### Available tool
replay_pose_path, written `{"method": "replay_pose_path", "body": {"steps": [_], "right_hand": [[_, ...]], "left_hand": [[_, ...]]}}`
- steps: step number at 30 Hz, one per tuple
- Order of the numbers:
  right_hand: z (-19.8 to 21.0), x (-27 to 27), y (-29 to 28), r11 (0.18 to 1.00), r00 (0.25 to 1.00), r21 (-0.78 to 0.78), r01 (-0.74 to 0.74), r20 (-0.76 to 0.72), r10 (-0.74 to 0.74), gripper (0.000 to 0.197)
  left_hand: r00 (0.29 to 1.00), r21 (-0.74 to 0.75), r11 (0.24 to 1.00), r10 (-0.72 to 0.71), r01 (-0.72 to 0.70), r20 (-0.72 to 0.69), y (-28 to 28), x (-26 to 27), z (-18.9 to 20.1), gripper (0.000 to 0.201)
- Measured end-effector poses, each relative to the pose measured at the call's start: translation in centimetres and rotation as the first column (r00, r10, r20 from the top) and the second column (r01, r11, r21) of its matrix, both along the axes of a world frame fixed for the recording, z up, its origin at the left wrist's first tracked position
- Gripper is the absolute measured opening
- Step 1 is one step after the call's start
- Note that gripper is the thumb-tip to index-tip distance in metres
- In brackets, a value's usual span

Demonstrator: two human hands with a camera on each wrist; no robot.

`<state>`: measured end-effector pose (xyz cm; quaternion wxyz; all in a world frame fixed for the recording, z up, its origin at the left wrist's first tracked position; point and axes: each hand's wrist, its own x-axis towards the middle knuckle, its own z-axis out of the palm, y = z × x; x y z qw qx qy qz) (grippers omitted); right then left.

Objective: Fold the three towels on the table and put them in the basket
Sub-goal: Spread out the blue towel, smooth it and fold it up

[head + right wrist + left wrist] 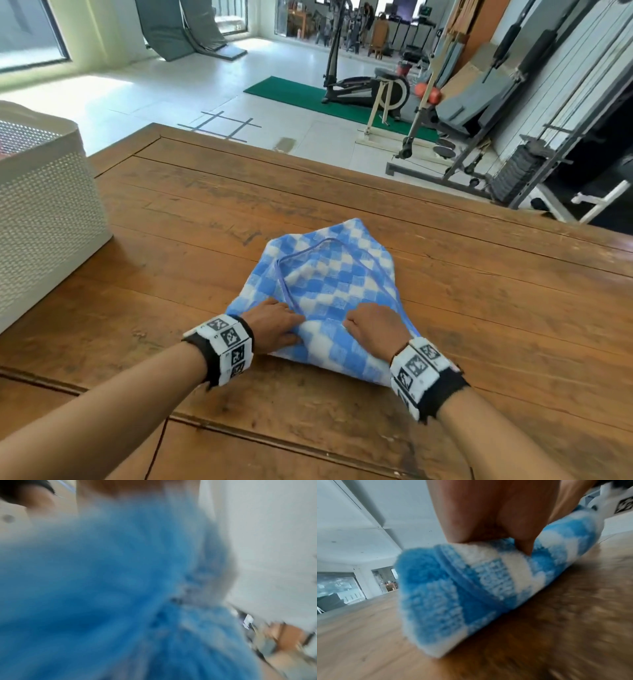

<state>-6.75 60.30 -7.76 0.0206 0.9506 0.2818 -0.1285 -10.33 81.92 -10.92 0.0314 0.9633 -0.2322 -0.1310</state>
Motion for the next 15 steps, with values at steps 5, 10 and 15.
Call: {"method": "replay_pose_path", "body": {"steps": [5,10,15], "right_hand": [[-2.5,-2.7,-0.4,0.998,0.991,-0.051,-0.045,0.123,0.051,0.107],[-3.7,0.4,-1.2,0.987,0.996,0.129,0.093,0.003,-0.094,0.095],[-3.7,4.3,-1.3,0.966,0.934,0.114,0.233,-0.301,-0.19,0.078]], "left_hand": [[0.953,-0.076,0.987,0.114,-0.141,-0.282,0.1,3.7,0.4,0.05],[0.971,-0.025,0.99,0.13,-0.138,-0.198,-0.5,4.9,0.3,0.052],[0.942,0.077,0.997,-0.015,-0.011,0.335,0.1,2.8,-1.2,0.061]]}}
